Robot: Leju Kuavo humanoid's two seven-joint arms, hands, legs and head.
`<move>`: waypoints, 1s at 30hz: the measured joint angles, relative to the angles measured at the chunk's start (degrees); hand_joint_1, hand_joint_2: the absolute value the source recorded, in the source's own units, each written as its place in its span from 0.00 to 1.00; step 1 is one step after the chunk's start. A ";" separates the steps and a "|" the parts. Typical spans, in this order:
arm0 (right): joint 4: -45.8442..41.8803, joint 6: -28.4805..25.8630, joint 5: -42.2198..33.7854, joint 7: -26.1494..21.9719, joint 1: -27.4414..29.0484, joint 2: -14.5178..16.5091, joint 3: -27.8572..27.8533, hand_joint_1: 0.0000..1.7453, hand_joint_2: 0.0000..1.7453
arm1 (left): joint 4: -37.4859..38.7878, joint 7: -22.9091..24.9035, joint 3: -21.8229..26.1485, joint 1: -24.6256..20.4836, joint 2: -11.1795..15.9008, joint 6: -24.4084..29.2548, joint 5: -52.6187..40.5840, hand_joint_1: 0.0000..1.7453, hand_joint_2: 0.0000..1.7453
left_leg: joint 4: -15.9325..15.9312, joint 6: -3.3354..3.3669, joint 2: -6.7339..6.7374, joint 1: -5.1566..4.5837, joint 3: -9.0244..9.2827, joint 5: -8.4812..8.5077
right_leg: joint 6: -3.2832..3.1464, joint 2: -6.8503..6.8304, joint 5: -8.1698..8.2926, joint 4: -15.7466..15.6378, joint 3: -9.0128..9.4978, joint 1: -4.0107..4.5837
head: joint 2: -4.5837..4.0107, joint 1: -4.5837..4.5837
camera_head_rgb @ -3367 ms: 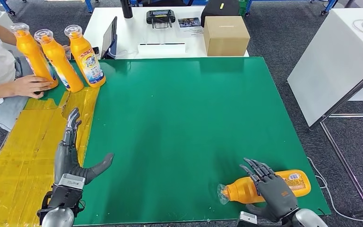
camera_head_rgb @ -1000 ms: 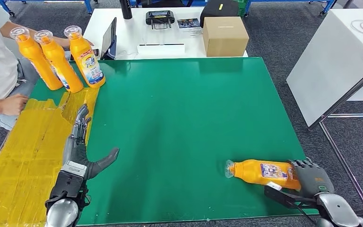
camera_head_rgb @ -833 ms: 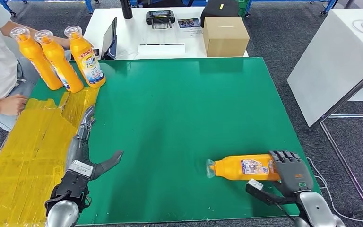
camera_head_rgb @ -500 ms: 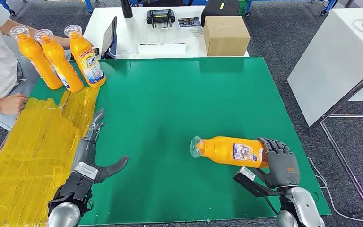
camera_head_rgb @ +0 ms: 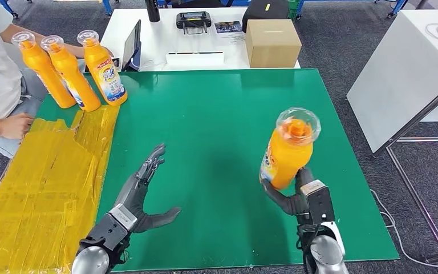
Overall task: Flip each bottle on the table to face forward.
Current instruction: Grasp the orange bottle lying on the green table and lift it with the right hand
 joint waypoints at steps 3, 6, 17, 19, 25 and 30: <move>1.51 1.68 -2.14 -0.31 -1.03 1.52 1.09 1.00 1.00 | 0.81 -0.04 -0.86 -0.68 0.22 -0.31 0.64 0.00 1.00 | 0.00 0.00 -0.02 0.00 -0.01 0.00 | 0.00 -0.01 0.00 0.00 0.00 0.00 | 0.00 0.00; 3.34 4.61 -5.16 0.14 -2.22 2.44 2.47 1.00 1.00 | 1.51 -0.11 -1.55 -1.32 0.47 -0.81 1.72 0.00 1.00 | 0.00 0.00 -0.01 -0.01 -0.04 0.00 | 0.00 0.00 0.00 0.01 -0.01 -0.01 | 0.00 0.02; 17.25 10.80 -12.77 2.83 -9.11 7.33 15.27 1.00 1.00 | 4.60 -0.15 -5.16 -5.37 0.72 -1.50 5.63 0.00 1.00 | 0.00 -0.03 0.01 0.04 -0.04 0.03 | -0.01 0.00 0.00 0.03 -0.04 0.04 | 0.00 0.02; 19.60 10.75 -12.65 2.89 -10.27 7.80 18.03 1.00 1.00 | 5.10 -0.16 -5.59 -5.96 0.73 -1.41 5.97 0.00 1.00 | 0.00 -0.03 0.01 0.05 -0.05 0.03 | -0.01 0.00 0.00 0.03 -0.05 0.04 | 0.00 0.02; 24.20 9.76 -11.83 2.87 -12.54 8.06 23.17 1.00 1.00 | 6.38 -0.16 -6.25 -6.76 0.80 -0.47 6.59 0.00 1.00 | 0.00 -0.03 0.01 0.02 -0.08 0.03 | 0.00 0.00 0.00 0.03 -0.07 0.01 | 0.00 0.03; 26.44 8.18 -9.72 2.52 -13.45 8.04 26.82 1.00 1.00 | 7.34 -0.16 -6.25 -7.32 0.82 1.32 6.58 0.00 1.00 | 0.00 -0.03 0.00 0.02 -0.07 0.03 | 0.00 0.00 0.00 0.03 -0.08 0.01 | 0.00 0.02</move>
